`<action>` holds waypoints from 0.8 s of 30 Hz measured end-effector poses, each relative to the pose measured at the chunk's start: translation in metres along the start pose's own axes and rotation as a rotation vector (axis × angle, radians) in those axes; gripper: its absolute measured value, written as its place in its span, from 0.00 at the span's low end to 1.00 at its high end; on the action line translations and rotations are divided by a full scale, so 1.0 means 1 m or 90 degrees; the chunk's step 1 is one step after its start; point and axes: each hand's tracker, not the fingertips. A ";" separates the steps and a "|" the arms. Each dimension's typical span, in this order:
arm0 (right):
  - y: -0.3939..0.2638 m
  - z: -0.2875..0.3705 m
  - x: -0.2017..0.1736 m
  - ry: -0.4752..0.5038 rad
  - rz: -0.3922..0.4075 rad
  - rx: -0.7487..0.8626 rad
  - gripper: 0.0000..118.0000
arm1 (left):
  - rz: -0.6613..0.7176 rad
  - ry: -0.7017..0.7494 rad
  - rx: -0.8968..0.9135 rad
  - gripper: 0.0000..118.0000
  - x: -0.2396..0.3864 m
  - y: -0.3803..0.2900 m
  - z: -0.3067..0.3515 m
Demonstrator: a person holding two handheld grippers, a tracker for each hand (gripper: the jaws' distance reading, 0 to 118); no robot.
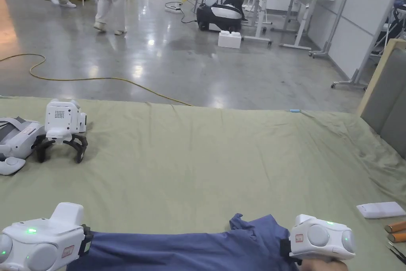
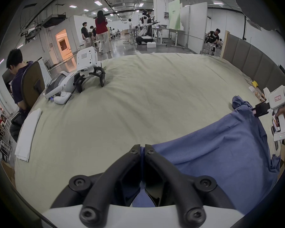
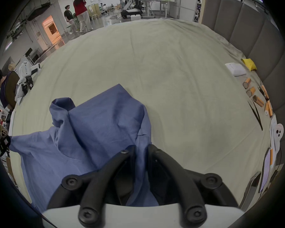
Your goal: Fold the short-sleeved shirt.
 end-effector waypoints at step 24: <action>-0.019 0.263 0.031 -0.031 0.108 0.374 0.01 | 0.047 0.002 0.218 0.00 -0.027 0.047 0.173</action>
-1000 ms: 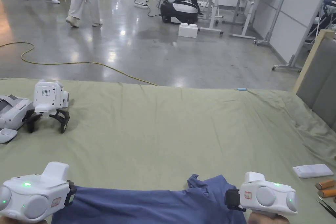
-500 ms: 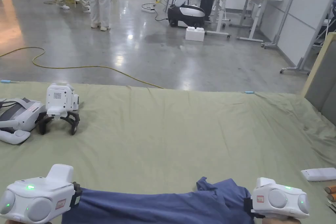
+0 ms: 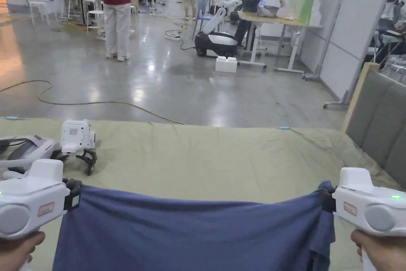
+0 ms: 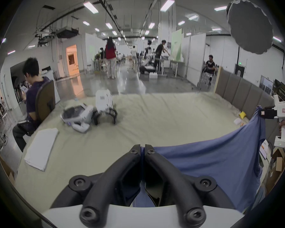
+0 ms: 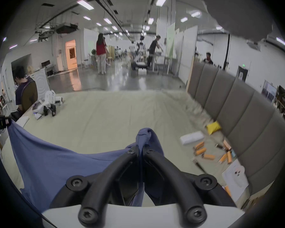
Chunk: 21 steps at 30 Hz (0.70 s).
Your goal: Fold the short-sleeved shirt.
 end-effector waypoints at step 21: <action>0.235 0.118 -0.019 0.001 0.027 0.237 0.01 | -0.054 0.083 0.175 0.00 -0.028 0.241 0.098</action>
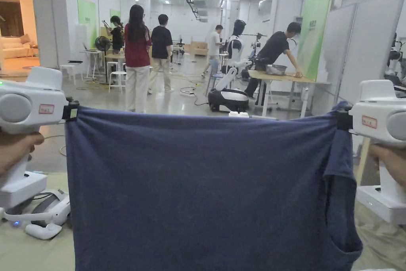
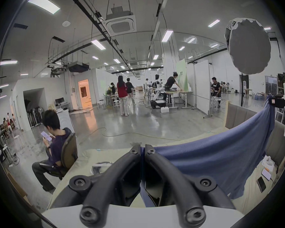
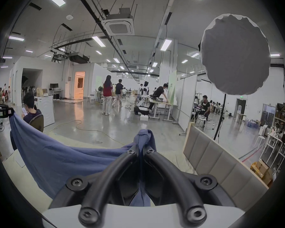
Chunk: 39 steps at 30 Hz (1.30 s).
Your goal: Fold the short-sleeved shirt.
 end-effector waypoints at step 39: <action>-0.230 0.097 -0.021 0.033 0.031 -0.131 0.01 | 0.152 -0.035 -0.129 0.00 0.000 -0.271 0.115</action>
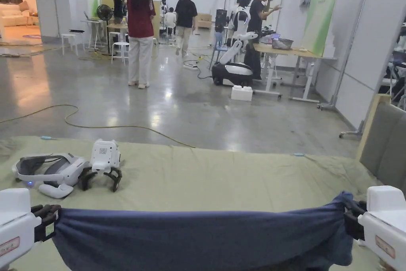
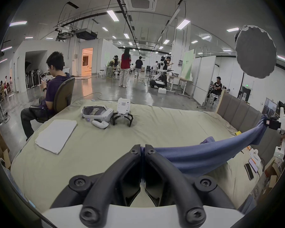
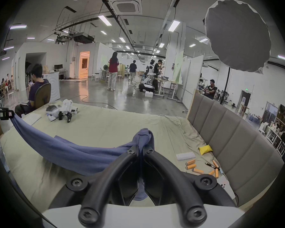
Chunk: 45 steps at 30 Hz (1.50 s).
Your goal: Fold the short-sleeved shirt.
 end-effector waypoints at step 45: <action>-0.133 0.051 -0.080 -0.057 -0.060 0.064 0.54 | -0.073 0.024 -0.011 0.43 0.055 -0.127 0.023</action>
